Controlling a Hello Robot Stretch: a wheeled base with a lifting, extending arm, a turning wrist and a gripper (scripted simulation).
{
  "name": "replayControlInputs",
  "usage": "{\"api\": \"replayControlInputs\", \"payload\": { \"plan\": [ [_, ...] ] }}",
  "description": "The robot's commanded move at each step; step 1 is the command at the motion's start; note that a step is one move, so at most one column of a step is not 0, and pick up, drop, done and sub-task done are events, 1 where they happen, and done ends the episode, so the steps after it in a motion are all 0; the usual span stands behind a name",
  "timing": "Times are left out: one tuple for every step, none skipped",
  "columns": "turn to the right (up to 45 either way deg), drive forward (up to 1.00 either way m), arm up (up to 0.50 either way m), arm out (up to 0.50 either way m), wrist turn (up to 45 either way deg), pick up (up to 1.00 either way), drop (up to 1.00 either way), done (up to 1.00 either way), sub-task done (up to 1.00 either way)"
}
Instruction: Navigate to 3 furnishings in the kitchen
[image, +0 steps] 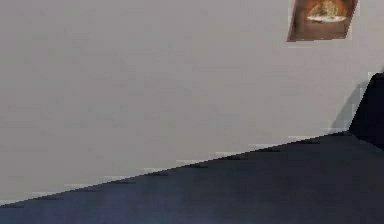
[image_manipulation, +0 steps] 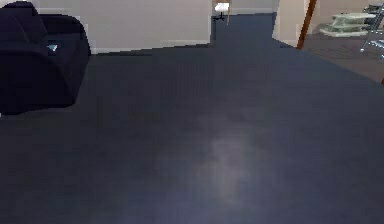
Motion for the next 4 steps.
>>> {"api": "replayControlInputs", "payload": {
  "plan": [
    [0.0,0.05,0.00,0.00,0.0,0.00,0.00,0.00,0.00],
    [-45.0,0.00,0.00,0.00,0.0,0.00,0.00,0.00,0.00],
    [-15.0,0.00,0.00,0.00,0.0,0.00,0.00,0.00,0.00],
    [0.0,0.45,0.00,0.00,0.0,0.00,0.00,0.00,0.00]
  ]
}}
